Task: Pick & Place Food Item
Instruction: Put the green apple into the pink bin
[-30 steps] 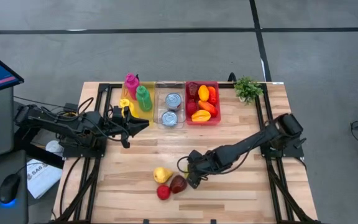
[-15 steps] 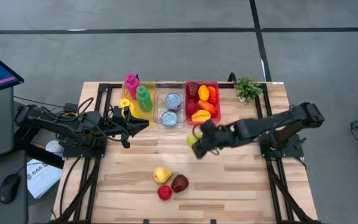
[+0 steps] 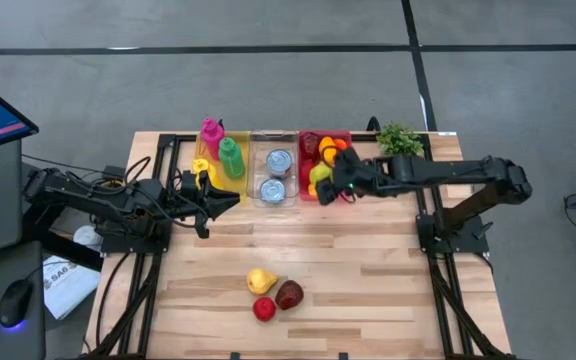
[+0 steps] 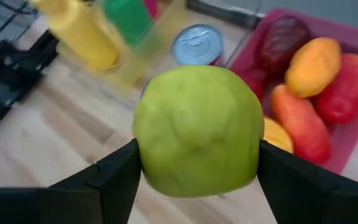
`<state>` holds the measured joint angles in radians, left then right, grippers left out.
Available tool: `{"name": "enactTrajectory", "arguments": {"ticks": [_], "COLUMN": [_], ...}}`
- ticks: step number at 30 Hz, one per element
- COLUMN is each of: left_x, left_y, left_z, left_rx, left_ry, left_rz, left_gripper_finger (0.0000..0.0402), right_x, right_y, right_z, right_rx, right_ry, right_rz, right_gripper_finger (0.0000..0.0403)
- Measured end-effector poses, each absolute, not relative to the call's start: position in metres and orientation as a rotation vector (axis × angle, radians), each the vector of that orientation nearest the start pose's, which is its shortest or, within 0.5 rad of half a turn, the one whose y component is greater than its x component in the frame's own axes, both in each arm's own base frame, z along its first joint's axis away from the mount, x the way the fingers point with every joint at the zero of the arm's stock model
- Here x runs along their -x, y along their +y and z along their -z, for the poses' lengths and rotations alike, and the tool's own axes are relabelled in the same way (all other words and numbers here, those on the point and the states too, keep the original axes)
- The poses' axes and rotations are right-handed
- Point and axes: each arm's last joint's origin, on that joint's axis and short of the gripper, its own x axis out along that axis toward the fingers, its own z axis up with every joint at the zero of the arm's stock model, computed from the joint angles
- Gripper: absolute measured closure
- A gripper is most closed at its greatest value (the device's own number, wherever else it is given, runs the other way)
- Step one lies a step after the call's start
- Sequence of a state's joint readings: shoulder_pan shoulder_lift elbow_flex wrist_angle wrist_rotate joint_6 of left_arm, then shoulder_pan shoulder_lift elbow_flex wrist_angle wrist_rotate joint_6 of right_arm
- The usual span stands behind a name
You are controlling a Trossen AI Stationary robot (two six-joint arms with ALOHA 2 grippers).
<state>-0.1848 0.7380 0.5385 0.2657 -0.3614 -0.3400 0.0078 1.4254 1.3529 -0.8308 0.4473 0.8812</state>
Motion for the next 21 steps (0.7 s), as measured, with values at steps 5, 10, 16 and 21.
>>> {"name": "enactTrajectory", "arguments": {"ticks": [5, 10, 16, 21], "left_x": [-0.170, -0.170, -0.170, -0.170], "left_y": [-0.021, -0.021, -0.021, -0.021], "left_z": [-0.298, -0.298, -0.298, -0.298], "left_rx": [0.363, 0.363, 0.363, 0.364], "left_ry": [-0.094, -0.094, -0.094, -0.095], "left_rz": [-0.164, -0.164, -0.165, -0.165], "left_gripper_finger": [0.0349, 0.0349, 0.0349, 0.0349], "right_x": [-0.288, -0.287, -0.287, -0.287], "right_y": [-0.025, -0.033, -0.034, -0.033], "right_z": [-0.333, -0.333, -0.333, -0.333], "right_rx": [-0.598, -0.596, -0.579, -0.582], "right_ry": [0.638, 0.635, 0.655, 0.655], "right_rz": [0.795, 0.812, 0.788, 0.787], "right_gripper_finger": [0.0121, 0.0121, 0.0121, 0.0121]}}
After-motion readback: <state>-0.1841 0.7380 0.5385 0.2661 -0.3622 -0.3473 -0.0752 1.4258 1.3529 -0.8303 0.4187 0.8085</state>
